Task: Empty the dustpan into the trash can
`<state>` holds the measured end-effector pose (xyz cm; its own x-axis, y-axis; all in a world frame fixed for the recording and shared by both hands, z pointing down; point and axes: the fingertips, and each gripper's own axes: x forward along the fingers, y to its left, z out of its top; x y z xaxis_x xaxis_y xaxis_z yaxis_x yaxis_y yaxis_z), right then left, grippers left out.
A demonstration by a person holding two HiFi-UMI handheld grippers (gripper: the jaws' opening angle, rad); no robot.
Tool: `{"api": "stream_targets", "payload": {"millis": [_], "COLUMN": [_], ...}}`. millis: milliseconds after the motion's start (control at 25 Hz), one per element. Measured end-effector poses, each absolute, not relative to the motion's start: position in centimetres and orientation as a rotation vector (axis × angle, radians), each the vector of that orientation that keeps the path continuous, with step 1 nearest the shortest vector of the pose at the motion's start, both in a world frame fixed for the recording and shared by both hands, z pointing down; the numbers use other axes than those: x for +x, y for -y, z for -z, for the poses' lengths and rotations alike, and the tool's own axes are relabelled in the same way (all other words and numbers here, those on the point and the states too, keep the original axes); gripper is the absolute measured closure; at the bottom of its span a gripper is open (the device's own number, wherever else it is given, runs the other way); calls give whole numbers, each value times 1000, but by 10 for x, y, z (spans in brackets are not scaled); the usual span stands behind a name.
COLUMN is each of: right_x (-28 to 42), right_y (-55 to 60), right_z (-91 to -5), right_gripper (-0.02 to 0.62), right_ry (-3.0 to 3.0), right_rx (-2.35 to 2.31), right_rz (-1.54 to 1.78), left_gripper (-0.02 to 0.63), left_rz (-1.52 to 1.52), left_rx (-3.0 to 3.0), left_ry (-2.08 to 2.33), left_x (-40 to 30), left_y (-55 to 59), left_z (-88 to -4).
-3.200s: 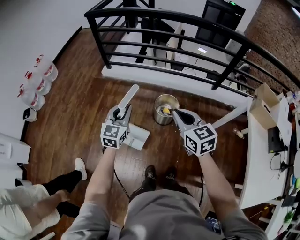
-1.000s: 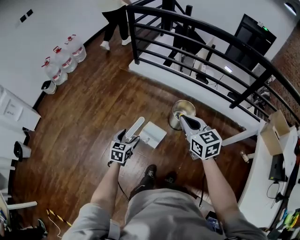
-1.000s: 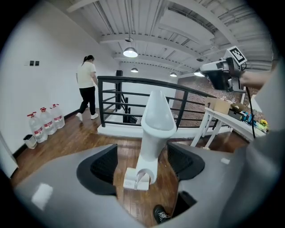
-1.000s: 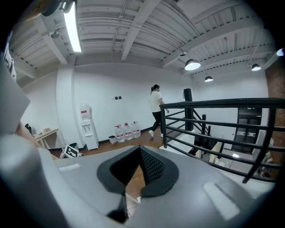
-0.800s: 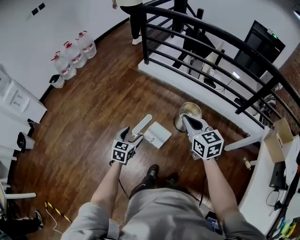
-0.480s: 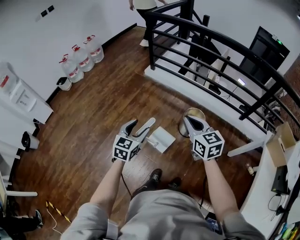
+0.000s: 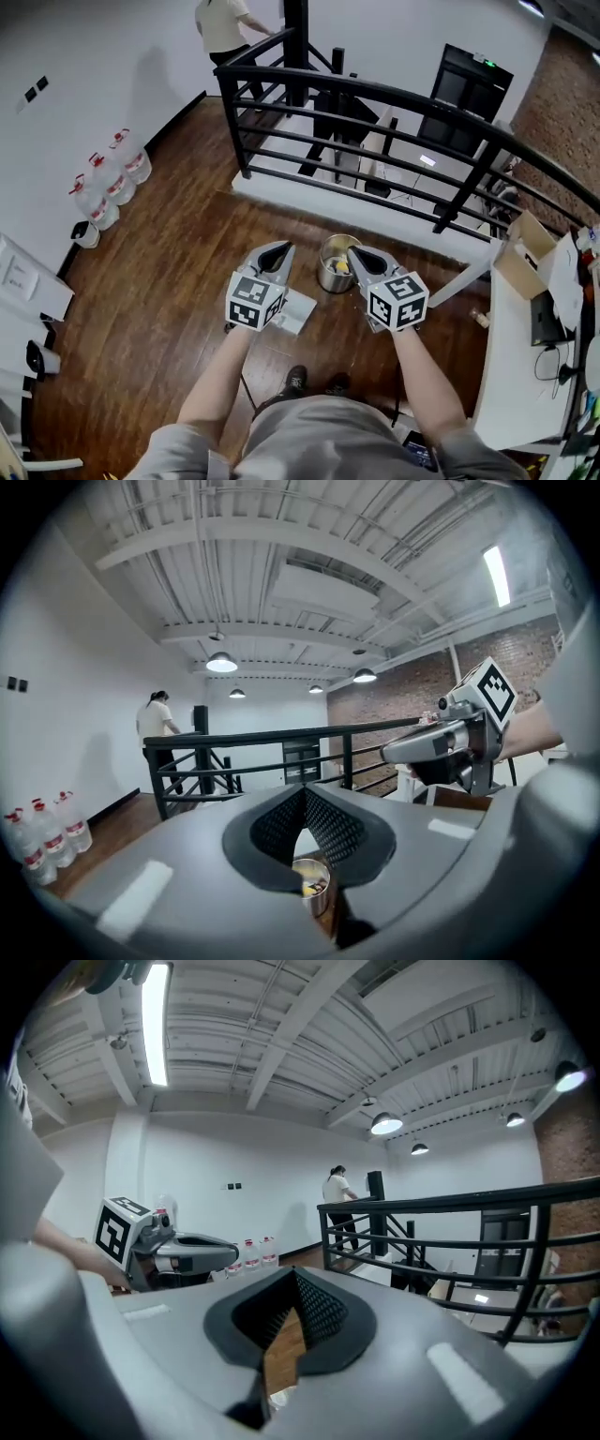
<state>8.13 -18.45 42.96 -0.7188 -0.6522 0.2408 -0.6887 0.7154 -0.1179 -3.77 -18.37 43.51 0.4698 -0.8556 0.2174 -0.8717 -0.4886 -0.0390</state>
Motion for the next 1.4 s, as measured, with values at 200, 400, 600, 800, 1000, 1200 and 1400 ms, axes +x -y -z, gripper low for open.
{"api": "stream_targets", "payload": {"millis": [200,400,600,800,1000,1200,1400], "right_x": [135,172,192,199,197,198,197], "right_y": [184,181,180,181,181,181,181], "right_z": [-425,-433,-432,-426,-420,-417,-417], "right_gripper": [597,597,597,597,597,597,597], "right_ry": [2692,2646,2631,2641,2653,2661,2661], "right_rx": [1235,1321,1370,1386,1382,1387,1387], "right_rz": [-272,-269,-253,-237,-218,-213,-213], "left_gripper": [600,600,600,600,600,600,600], "left_rz": [-277,-276,-276,-271,-272,-266,-269], "left_rx": [2756,2803,2828,2834,2830,2833,2834], "left_ry": [1376,1274,1216,1186,1165,1152,1136], "left_x": [30,75,96,106,109,114,115], "left_y": [196,201,205,206,205,203,203], "left_z": [-419,-425,-427,-426,-429,-430,-431]}}
